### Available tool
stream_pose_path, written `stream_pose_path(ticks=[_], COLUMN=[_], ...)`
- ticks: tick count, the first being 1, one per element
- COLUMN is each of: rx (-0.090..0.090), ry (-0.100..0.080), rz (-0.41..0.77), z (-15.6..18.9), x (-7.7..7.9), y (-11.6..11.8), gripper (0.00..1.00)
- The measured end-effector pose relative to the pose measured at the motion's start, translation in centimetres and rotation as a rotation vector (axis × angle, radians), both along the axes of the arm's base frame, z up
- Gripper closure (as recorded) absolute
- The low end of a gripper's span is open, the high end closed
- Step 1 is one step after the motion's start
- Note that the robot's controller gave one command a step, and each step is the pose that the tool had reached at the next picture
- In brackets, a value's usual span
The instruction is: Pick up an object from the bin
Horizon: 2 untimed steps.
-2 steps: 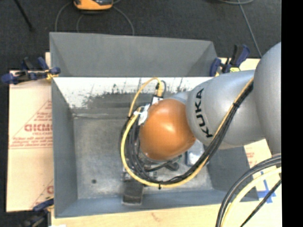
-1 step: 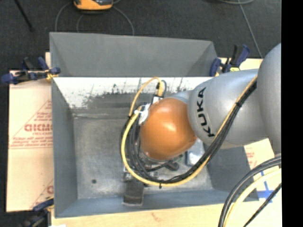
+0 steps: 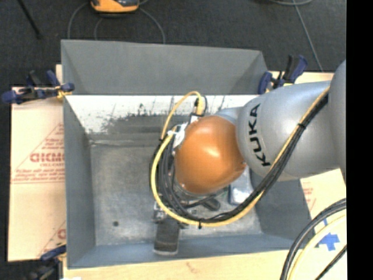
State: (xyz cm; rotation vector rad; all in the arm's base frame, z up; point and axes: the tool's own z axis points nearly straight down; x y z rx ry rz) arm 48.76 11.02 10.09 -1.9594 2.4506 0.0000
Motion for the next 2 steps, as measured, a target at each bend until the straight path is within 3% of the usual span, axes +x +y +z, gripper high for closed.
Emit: stream_pose_path(ticks=[2], rx=[-0.001], ry=[0.001], rz=[-0.001], z=[2.03], x=[0.05], y=[0.0], gripper=[1.0])
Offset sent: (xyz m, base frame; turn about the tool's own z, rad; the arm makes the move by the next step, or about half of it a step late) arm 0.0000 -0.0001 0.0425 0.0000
